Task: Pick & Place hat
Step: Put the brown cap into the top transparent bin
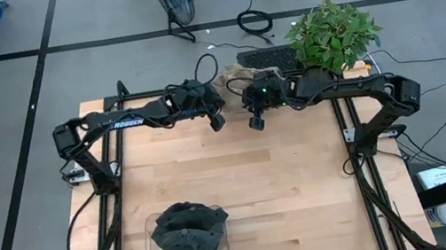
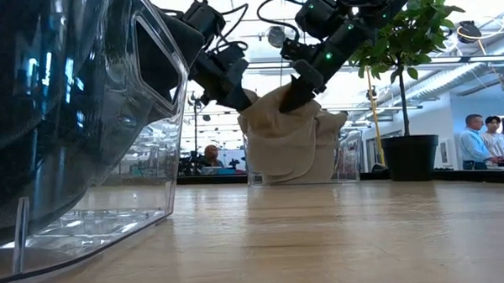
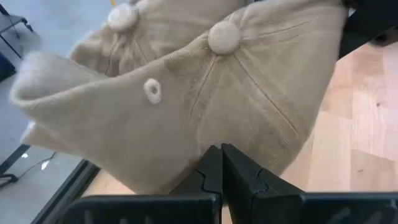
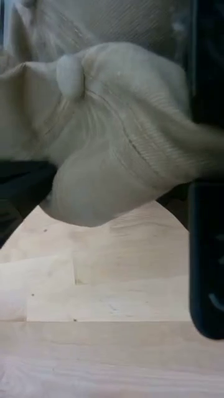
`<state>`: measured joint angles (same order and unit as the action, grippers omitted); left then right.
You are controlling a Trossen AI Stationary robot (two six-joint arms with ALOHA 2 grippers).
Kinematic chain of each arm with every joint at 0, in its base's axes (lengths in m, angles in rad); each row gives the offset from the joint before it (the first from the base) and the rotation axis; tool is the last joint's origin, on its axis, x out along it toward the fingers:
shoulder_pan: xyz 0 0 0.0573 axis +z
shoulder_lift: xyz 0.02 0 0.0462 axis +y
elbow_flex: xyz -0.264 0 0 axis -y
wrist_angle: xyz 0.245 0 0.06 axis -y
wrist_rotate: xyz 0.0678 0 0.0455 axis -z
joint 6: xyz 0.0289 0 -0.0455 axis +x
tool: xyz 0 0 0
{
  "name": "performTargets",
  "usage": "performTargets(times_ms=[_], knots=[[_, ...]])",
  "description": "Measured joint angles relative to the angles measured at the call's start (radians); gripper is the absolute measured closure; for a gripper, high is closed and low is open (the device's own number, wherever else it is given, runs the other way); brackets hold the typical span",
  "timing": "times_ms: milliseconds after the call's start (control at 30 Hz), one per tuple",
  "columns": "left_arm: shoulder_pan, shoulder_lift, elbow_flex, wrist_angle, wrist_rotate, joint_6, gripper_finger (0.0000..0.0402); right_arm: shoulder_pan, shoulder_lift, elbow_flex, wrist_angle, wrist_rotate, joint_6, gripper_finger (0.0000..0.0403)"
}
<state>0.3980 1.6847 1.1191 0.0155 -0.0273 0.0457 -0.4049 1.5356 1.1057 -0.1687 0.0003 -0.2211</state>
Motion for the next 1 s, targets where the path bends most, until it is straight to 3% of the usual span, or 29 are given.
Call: performTargets(times_ms=[233, 433, 733, 1000], knots=[[-0.001, -0.001, 0.000, 0.004, 0.001, -0.008, 0.0390, 0.000, 0.000, 0.000, -0.010, 0.004, 0.037, 0.0395], [-0.010, -0.001, 0.000, 0.002, 0.032, -0.014, 0.0393, 0.002, -0.009, 0.000, -0.042, 0.081, 0.109, 0.0367], [-0.010, -0.001, 0.000, -0.008, 0.037, -0.027, 0.0288, -0.001, -0.014, 0.000, -0.111, 0.080, 0.109, 0.0300], [-0.011, -0.044, -0.001, -0.065, 0.029, -0.021, 0.0197, -0.003, -0.109, 0.000, -0.118, 0.082, 0.089, 0.0244]])
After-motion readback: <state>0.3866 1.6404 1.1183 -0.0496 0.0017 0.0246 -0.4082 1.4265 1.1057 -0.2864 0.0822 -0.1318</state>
